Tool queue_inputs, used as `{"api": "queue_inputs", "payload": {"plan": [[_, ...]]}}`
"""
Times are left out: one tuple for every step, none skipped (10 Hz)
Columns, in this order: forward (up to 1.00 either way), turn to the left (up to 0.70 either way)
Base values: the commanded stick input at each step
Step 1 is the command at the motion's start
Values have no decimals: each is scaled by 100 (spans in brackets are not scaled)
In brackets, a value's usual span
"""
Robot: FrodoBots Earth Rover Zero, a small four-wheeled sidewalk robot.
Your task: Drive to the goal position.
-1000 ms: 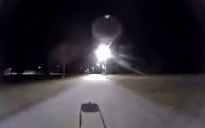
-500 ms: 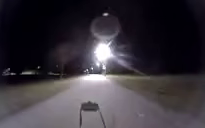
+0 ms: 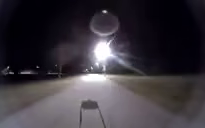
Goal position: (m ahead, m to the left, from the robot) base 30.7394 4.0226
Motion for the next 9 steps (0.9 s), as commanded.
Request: {"api": "queue_inputs", "payload": {"plan": [[100, 0], [100, 0], [100, 0], [100, 0], [100, 0], [100, 0], [100, 0], [100, 0], [100, 0]]}}
